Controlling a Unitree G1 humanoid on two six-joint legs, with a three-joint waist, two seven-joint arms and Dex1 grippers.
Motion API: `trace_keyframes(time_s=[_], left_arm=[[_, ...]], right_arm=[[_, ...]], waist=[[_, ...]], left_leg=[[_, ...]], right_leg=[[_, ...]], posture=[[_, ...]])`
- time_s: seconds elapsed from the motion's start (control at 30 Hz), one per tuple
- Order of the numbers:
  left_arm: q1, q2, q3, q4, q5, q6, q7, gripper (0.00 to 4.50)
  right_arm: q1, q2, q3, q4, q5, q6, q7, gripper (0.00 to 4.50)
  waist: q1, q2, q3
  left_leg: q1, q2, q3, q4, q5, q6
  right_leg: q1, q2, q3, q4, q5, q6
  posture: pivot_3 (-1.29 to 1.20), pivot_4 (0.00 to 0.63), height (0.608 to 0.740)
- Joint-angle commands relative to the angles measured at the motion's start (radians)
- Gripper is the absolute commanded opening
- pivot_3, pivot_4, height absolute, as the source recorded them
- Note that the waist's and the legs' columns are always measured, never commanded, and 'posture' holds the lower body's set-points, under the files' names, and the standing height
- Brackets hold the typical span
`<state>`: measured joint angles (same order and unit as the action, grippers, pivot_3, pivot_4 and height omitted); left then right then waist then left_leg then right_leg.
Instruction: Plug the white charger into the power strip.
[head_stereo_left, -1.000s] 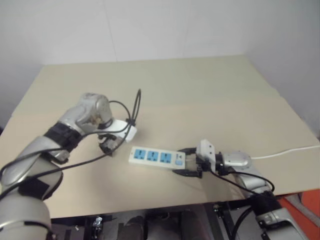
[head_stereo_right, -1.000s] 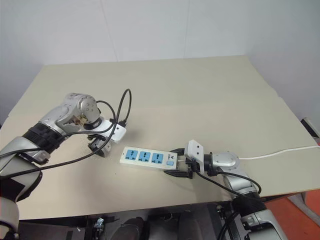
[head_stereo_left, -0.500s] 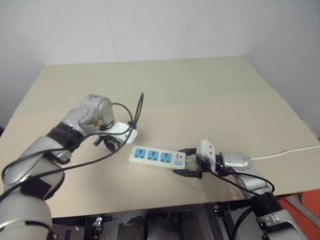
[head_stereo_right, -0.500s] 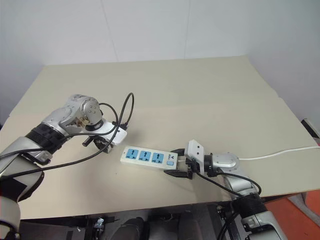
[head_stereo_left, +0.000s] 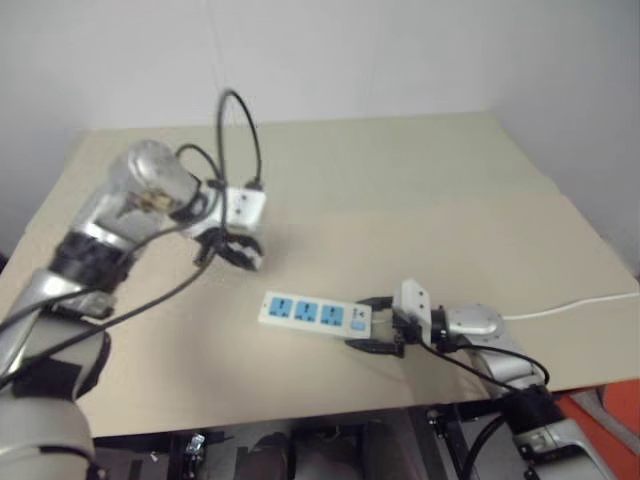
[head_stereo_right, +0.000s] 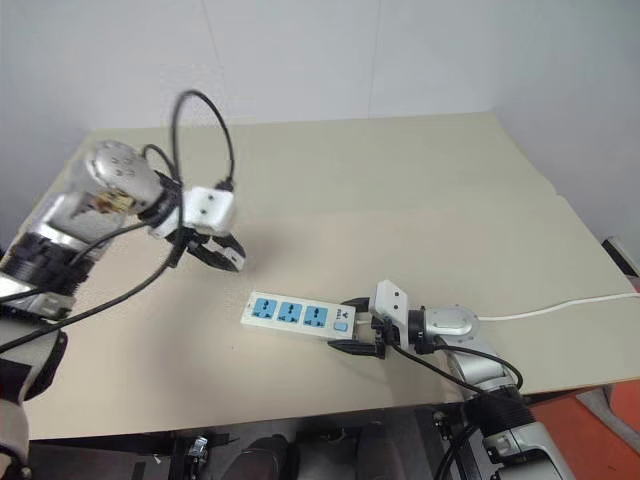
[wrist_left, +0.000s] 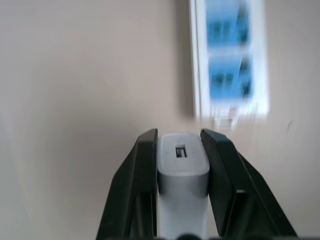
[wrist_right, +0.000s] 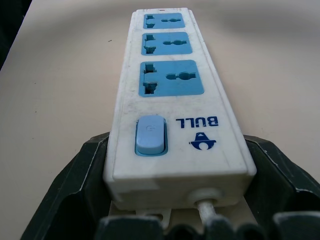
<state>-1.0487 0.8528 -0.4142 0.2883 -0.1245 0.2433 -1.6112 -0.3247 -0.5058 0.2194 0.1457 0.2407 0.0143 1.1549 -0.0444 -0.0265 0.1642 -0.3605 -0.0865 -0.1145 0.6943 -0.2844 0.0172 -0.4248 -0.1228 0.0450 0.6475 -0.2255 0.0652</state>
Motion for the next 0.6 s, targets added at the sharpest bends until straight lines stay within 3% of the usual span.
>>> trace_keyframes(time_s=[0.03,0.13,0.3,0.5,0.6], left_arm=[[0.059,-0.032,0.143,-0.079,-0.149,0.113,0.019,1.01],[0.187,-0.129,0.273,-0.158,-0.322,0.244,0.1,1.01],[0.335,-0.275,0.385,-0.192,-0.454,0.23,0.163,1.01],[0.434,-0.374,0.39,-0.157,-0.435,0.032,0.123,1.01],[0.429,-0.401,0.397,-0.122,-0.459,0.027,0.1,1.01]], right_arm=[[0.024,-0.012,0.013,0.016,-0.027,0.01,0.001,3.42],[0.025,-0.005,0.016,0.017,-0.028,0.008,-0.002,3.42],[0.024,0.004,0.024,0.021,-0.033,-0.003,-0.005,3.42],[0.026,0.0,0.025,0.006,-0.04,-0.01,-0.011,3.42],[0.029,-0.006,0.021,0.0,-0.043,-0.01,-0.014,3.42]], waist=[[0.0,0.0,0.0],[0.001,0.0,0.0],[0.001,0.0,0.0],[0.002,0.0,0.0],[0.004,0.0,0.0]], left_leg=[[0.0,0.0,0.0,0.0,0.0,0.0],[0.002,0.0,0.0,0.0,0.0,0.0],[0.003,0.001,0.0,0.0,-0.001,-0.001],[0.004,0.002,0.001,-0.001,-0.001,-0.002],[0.004,0.002,0.001,-0.001,-0.002,-0.002]], right_leg=[[0.0,0.0,0.0,0.0,0.0,0.0],[0.002,0.0,0.0,0.0,0.0,0.0],[0.002,0.0,0.0,0.0,0.0,0.0],[0.003,0.0,0.001,-0.001,0.001,-0.001],[0.003,0.0,0.001,-0.002,0.001,-0.001]], posture=[[0.0,0.15,0.74],[0.0,0.15,0.74],[0.0,0.15,0.74],[0.0,0.15,0.74],[0.0,0.15,0.74]])
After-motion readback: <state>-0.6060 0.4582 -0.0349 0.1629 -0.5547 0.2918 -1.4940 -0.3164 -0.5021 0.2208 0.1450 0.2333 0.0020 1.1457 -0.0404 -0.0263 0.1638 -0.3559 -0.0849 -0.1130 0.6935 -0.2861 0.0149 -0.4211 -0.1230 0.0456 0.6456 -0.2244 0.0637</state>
